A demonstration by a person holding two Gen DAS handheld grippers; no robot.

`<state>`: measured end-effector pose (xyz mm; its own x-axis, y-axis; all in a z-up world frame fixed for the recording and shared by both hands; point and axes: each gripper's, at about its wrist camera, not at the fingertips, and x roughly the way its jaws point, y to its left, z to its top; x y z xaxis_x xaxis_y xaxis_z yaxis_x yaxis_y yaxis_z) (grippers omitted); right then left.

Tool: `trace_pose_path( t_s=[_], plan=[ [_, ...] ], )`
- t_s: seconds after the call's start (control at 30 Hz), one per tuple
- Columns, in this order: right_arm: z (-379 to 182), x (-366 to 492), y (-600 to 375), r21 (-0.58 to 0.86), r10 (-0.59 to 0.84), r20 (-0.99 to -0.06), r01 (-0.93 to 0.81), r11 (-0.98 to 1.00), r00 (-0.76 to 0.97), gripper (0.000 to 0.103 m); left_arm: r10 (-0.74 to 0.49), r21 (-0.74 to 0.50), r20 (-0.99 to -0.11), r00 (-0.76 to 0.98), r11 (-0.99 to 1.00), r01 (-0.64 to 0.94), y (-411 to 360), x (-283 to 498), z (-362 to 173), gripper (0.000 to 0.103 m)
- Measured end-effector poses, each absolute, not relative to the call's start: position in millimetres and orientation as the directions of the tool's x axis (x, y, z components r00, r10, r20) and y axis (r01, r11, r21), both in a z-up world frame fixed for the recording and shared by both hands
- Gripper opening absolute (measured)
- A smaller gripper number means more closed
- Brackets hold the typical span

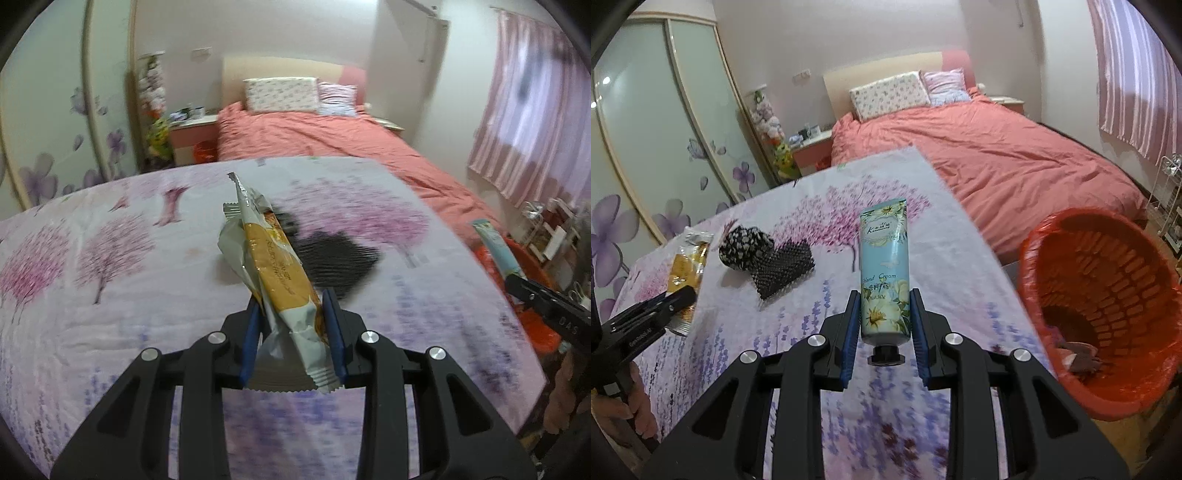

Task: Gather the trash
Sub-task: 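Carry wrapper and tube over the orange basket and open both tools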

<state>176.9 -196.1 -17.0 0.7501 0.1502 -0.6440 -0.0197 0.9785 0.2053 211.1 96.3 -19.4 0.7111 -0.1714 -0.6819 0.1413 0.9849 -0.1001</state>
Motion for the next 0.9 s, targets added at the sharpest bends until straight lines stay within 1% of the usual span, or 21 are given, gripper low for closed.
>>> trace_pose_path(
  t_s=[0.17,0.37,0.63,0.9],
  plan=[
    [-4.3,158.1,-217.6,0.186,0.093,-0.598,0.025,0.982,0.796,0.027,-0.273,-0.145,-0.651,0.708,0.961,0.237,56.0,203.0,-4.3,0.033],
    [1.0,144.8,-258.5,0.208,0.031,-0.563,0.106,0.972,0.826,0.027,-0.374,-0.172,-0.625,0.685,0.922,0.346,0.8,197.6,7.0,0.033],
    [-2.5,138.3,-302.1,0.222,-0.044,-0.549,0.196,0.955,0.835,0.027,-0.498,-0.18,-0.598,0.628,0.847,0.5,-91.6,193.2,15.6,0.033],
    [-14.7,142.5,-341.5,0.257,-0.088,-0.555,0.271,0.928,0.827,0.027,-0.588,-0.192,-0.601,0.542,0.764,0.616,-174.4,200.1,4.9,0.033]
  ],
)
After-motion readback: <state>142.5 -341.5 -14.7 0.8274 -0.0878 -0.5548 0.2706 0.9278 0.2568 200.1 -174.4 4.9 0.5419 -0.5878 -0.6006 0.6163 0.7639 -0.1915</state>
